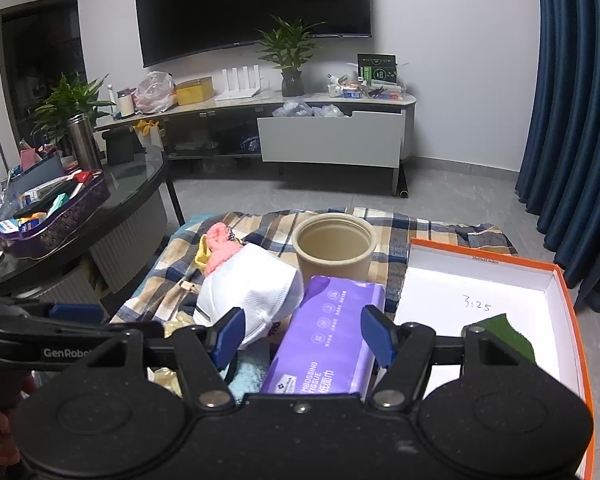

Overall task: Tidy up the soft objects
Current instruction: 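Move the left tool back over the pile of soft items, then grasp the white mask with the left tool and lift it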

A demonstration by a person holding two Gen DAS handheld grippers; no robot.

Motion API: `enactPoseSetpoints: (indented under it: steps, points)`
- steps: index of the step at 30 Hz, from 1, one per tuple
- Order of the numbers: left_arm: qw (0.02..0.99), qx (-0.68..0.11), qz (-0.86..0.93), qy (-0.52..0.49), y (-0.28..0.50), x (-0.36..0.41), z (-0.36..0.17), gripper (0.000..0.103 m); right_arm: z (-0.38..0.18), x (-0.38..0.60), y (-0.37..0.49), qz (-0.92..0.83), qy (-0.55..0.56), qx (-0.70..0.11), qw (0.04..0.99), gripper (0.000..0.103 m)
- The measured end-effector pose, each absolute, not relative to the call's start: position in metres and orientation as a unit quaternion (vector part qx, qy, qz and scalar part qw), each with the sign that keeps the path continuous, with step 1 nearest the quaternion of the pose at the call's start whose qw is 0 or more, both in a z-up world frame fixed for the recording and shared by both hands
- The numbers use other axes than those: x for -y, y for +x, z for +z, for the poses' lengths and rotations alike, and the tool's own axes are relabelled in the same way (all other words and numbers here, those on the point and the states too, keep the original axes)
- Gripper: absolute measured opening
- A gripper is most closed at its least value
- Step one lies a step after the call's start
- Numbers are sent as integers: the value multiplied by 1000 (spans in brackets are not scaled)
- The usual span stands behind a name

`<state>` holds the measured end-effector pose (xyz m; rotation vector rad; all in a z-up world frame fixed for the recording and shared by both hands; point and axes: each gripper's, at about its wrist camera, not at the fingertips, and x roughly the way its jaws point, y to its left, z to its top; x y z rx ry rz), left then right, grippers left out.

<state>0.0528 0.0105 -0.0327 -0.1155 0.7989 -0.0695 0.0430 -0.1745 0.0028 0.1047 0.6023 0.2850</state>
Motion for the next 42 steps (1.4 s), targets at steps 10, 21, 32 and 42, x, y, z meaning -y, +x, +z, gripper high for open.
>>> enactPoseSetpoints:
  steps: [10,21,32,42]
  points:
    - [920,-383,-77,-23,73,11,-45,95,4,188,43,126,55,-287,948,78]
    - [923,-353,-113,105,101,62,-72,99,-1,214,48,107,69,-290,949,78]
    - [934,-330,-124,47,118,39,-67,55,-3,215,50,108,75,-290,948,78]
    - [940,-308,-117,-86,95,-8,-38,40,0,195,47,137,66,-289,945,78]
